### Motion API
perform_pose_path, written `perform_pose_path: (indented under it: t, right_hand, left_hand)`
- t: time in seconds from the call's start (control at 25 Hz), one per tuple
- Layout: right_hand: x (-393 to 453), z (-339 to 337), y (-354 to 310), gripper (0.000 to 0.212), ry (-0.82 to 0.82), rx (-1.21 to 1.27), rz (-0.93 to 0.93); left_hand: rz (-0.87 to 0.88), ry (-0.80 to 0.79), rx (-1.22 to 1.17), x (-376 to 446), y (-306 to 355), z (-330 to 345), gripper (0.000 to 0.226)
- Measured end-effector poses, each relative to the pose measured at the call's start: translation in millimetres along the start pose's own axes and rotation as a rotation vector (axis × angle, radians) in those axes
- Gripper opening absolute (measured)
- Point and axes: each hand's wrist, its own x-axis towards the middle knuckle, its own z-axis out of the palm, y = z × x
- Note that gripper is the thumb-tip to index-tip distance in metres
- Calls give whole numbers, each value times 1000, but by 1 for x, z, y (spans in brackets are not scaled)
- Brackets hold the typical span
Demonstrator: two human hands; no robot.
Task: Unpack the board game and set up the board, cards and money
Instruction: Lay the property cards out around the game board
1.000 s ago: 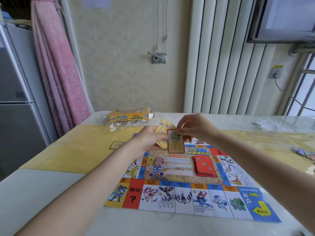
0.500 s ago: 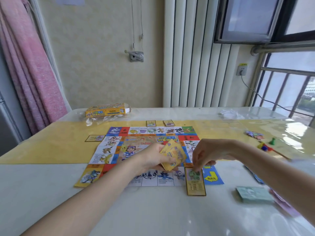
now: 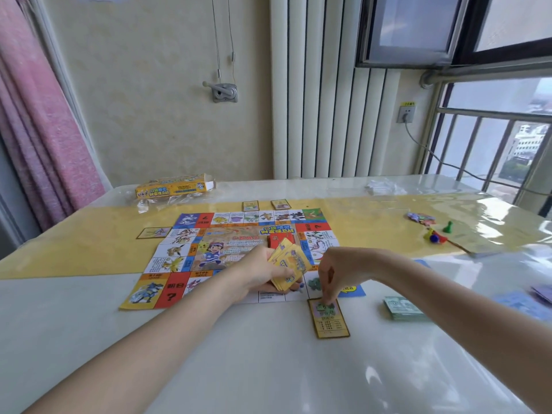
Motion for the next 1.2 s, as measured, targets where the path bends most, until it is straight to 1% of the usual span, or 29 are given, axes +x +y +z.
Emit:
perform_pose_path:
  t: [0.16,0.2,0.28,0.36,0.44,0.56,0.64,0.72,0.84,0.92,0.96,1.08,1.16,1.2]
  right_hand:
    - [0,-1,-3,22,-9,-30,31]
    - [-2,-5,-2,20,-4,1,30]
    - [-5,-19,0,14,54,163,42]
    - [-3,-32,1,19,141,284,70]
    - [1,-36,0,24,174,338,81]
    - [5,-28,-4,17,125,269,-2]
    - [4,-18,-5,9,47,186,-64]
    - [3,-8,-4,8,4,92,-92]
    - [1,1,-3,14,-18,48,-68]
    - [-2,3,-1,11,-42,42,-23]
    - [-4,4,0,13,-51,33,-8]
    - [-10,5,1,18,-61,9,9]
    - [-16,0,0,15,-34,51,6]
    - [-18,-6,0,13,6,87,7]
  left_hand:
    - [-29,-6,-124,1,1,-1,14]
    - [-23,-2,-135,1,2,-1,15]
    - [-4,20,-160,3,6,-4,18]
    - [5,32,-201,6,11,-7,20]
    - [14,36,-242,7,15,-9,18]
    - [21,76,-221,12,15,-11,26]
    - [5,95,-184,13,12,-12,25]
    - [-22,74,-160,11,8,-11,23]
    - [-32,46,-144,4,3,-7,27]
    - [-36,45,-156,2,-1,-5,30]
    - [-36,42,-165,1,-2,-4,30]
    - [-14,18,-184,0,-2,-1,21]
    - [4,6,-187,0,0,0,18]
    - [10,6,-178,1,0,0,19]
